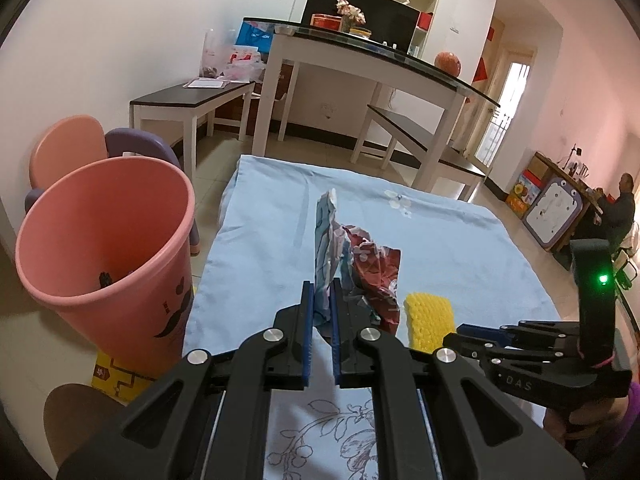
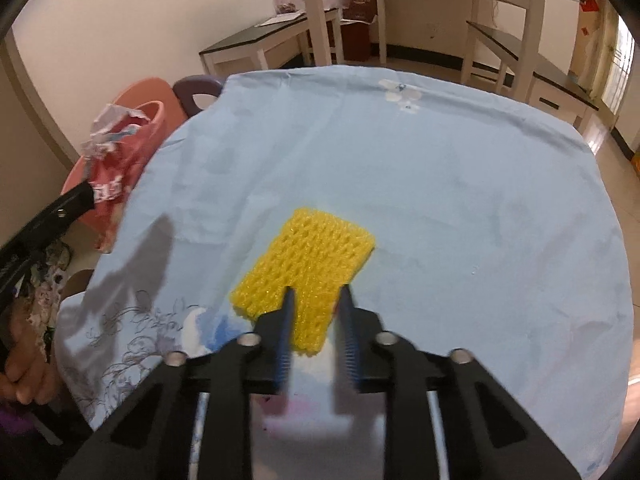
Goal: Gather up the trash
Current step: 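Lift and carry the candy wrapper and yellow foam net over the pink bucket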
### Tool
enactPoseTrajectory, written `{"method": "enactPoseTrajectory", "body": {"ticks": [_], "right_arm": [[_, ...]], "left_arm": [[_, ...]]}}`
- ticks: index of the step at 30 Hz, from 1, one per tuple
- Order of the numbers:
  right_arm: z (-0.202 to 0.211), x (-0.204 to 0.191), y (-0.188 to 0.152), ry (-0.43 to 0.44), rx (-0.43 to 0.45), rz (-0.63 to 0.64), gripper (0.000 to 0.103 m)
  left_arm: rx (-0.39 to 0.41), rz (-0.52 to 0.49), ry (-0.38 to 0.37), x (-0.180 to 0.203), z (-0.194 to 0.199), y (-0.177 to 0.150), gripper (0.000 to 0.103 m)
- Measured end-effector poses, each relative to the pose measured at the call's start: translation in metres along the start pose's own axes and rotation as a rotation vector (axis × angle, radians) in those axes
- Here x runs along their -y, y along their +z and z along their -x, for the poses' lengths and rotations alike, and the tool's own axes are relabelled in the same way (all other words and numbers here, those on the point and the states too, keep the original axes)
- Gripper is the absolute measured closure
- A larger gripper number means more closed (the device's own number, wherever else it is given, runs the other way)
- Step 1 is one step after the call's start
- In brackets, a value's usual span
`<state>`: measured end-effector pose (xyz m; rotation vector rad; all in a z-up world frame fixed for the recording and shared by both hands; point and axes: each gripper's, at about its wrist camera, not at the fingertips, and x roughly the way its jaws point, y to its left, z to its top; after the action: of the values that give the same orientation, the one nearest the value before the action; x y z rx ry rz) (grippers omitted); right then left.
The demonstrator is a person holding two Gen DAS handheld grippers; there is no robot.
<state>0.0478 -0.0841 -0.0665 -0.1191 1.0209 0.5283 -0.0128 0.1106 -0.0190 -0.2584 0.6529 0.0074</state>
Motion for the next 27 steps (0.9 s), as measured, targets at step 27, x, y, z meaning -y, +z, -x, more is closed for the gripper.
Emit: {"method": "enactPoseTrajectory", "body": {"ticks": [27], "right_arm": [[0.052, -0.059, 0.077, 0.141, 0.282, 0.077, 0.096]], "left_arm": [[0.19, -0.047, 0.198, -0.035, 0.045, 0.024, 0.096]]}}
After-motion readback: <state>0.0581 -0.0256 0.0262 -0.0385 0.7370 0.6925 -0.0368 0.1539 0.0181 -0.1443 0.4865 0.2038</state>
